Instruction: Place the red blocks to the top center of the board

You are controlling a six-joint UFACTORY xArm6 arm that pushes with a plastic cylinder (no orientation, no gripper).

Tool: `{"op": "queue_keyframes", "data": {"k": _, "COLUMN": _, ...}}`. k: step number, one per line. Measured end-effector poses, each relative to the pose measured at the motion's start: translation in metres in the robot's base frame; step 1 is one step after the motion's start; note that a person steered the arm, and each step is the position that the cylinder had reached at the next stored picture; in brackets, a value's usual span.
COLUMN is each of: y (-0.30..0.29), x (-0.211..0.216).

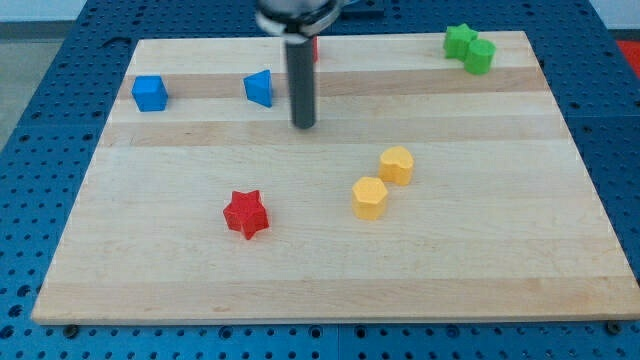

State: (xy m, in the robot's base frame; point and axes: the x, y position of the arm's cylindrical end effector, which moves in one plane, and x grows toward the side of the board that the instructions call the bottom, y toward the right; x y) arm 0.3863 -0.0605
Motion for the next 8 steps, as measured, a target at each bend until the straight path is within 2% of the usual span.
{"op": "queue_keyframes", "data": {"k": 1, "y": -0.100, "x": 0.051}}
{"op": "queue_keyframes", "data": {"k": 2, "y": -0.129, "x": 0.108}}
{"op": "queue_keyframes", "data": {"k": 3, "y": -0.120, "x": 0.160}}
{"op": "queue_keyframes", "data": {"k": 4, "y": -0.081, "x": 0.170}}
{"op": "queue_keyframes", "data": {"k": 5, "y": -0.055, "x": 0.157}}
{"op": "queue_keyframes", "data": {"k": 7, "y": -0.055, "x": 0.095}}
{"op": "queue_keyframes", "data": {"k": 8, "y": -0.055, "x": 0.124}}
